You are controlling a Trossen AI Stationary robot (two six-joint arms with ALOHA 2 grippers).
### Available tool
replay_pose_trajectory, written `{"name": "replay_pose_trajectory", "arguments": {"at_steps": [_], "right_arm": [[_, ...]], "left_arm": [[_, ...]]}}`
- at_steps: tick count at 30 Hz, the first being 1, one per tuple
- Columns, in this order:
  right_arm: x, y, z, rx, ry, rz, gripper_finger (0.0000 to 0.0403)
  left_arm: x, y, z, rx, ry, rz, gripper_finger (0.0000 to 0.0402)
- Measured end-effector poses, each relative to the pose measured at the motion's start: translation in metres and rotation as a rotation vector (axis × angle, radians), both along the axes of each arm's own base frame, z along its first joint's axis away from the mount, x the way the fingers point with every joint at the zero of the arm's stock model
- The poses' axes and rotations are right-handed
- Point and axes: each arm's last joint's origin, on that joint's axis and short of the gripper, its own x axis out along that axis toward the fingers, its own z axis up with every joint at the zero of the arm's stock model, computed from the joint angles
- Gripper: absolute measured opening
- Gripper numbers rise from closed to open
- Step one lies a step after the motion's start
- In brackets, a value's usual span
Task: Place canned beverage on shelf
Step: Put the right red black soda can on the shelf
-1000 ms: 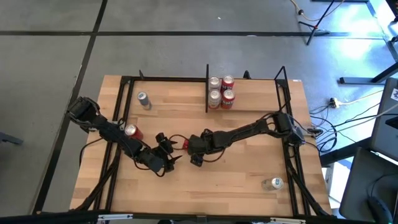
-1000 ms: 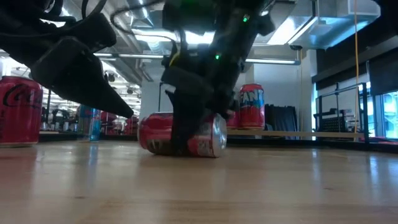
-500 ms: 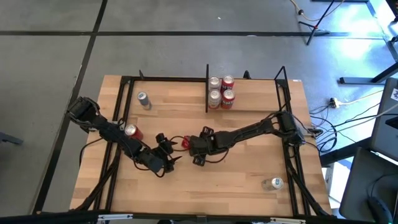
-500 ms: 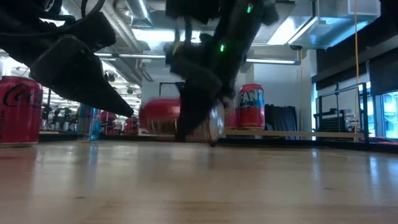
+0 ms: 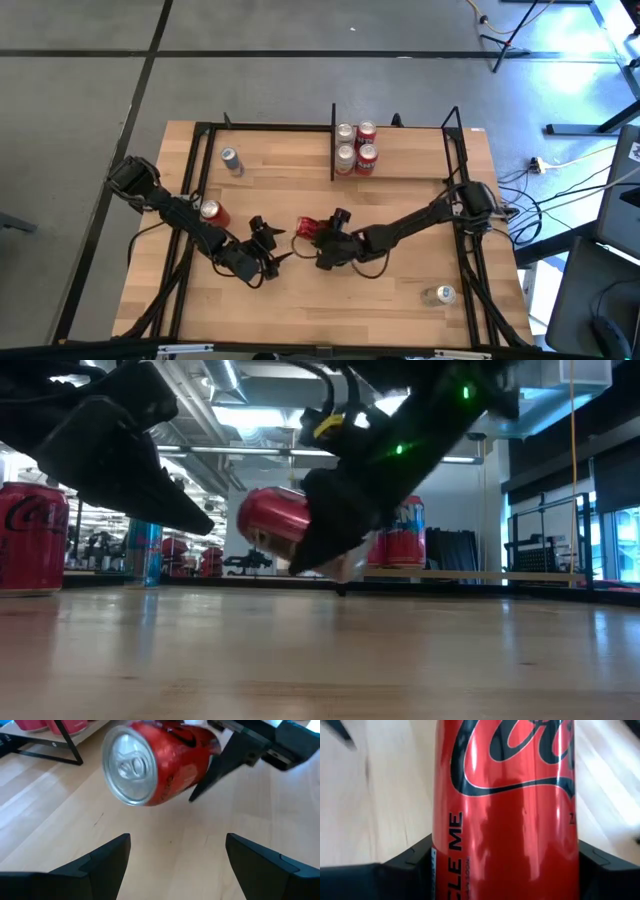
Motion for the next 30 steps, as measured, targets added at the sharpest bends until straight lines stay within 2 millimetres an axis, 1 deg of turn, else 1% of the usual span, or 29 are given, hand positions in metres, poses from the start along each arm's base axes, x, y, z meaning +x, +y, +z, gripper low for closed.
{"name": "replay_pose_trajectory", "arguments": {"at_steps": [3,7,8,10,12,17,19,25,30], "right_arm": [[-0.005,-0.002,-0.012,0.023,-0.175,0.031,0.0273],[-0.014,-0.006,-0.021,0.08,-0.425,0.107,0.0273],[-0.018,-0.007,-0.024,0.09,-0.458,0.13,0.0273],[-0.021,-0.009,-0.034,0.099,-0.481,0.151,0.0273],[-0.022,-0.01,-0.044,0.079,-0.459,0.167,0.0273],[-0.012,-0.007,-0.055,0.054,-0.445,0.181,0.0273],[-0.008,-0.005,-0.056,0.056,-0.459,0.199,0.0273],[0.002,0.001,-0.045,0.075,-0.505,0.308,0.0273],[0.002,0.002,-0.046,0.075,-0.488,0.327,0.0273]], "left_arm": [[0.0,0.0,0.0,0.012,-0.007,0.014,0.0316],[0.0,0.001,0.001,0.021,-0.013,0.024,0.0316],[0.0,0.001,0.001,0.021,-0.013,0.025,0.0316],[0.0,0.001,0.001,0.022,-0.015,0.026,0.0316],[0.0,0.001,0.001,0.025,-0.02,0.032,0.0316],[0.001,0.003,0.002,0.029,-0.028,0.04,0.0316],[0.002,0.004,0.001,0.037,-0.017,0.032,0.0316],[0.002,0.008,0.0,0.068,0.012,0.046,0.0316],[0.002,0.003,0.003,0.117,0.023,-0.04,0.0316]]}}
